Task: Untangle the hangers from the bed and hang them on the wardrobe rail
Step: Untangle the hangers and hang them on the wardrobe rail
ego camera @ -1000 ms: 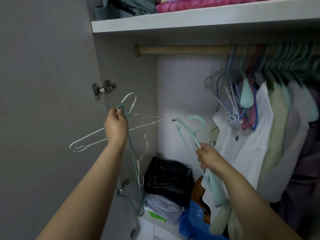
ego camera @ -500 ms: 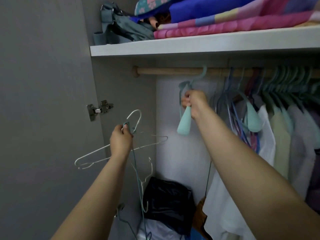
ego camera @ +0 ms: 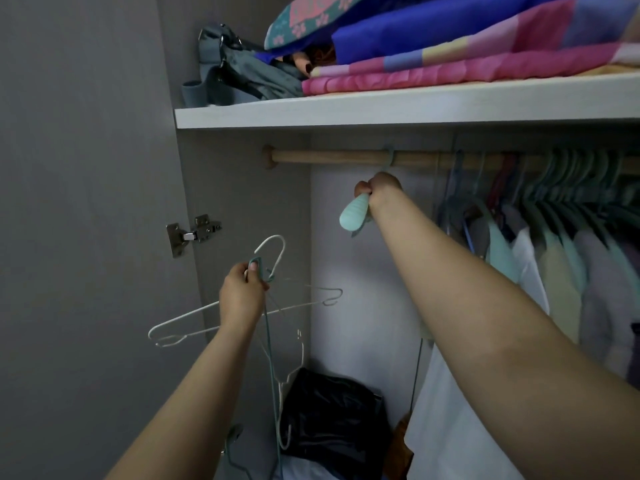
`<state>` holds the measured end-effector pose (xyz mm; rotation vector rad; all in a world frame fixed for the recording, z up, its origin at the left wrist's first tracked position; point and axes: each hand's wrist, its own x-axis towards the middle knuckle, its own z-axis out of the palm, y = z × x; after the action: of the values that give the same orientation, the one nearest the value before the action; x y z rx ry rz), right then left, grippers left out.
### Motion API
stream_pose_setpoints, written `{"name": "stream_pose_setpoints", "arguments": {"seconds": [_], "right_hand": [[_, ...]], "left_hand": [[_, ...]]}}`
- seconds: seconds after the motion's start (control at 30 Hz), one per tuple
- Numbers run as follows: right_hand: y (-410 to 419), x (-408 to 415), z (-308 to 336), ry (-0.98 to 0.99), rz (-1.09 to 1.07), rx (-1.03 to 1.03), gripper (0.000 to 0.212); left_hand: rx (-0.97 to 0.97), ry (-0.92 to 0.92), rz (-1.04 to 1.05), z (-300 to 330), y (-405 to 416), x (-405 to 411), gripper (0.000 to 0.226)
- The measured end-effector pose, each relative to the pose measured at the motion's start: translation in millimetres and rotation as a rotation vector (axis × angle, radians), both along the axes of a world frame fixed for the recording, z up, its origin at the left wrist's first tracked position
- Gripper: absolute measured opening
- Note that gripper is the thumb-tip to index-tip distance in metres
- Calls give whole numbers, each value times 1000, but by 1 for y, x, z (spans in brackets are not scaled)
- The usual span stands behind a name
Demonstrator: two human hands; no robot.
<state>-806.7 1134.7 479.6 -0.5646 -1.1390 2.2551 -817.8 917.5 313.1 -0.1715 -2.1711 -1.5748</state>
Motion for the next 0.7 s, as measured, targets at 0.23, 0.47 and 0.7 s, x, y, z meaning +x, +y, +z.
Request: {"name": "stream_pose_setpoints", "arguments": {"seconds": [0.23,0.47,0.7], "right_hand": [[28,14,-15,224,-160,-223,31],[96,37,-56,-136,-189,461,24],[51,91,-91,-709,-677,1749,53]], "left_hand": [[55,-33,-39,-13,1,4,29],[191,-66,-146,-18,-7,3,27],[237,-133,-190,-26,-24,12,33]]}}
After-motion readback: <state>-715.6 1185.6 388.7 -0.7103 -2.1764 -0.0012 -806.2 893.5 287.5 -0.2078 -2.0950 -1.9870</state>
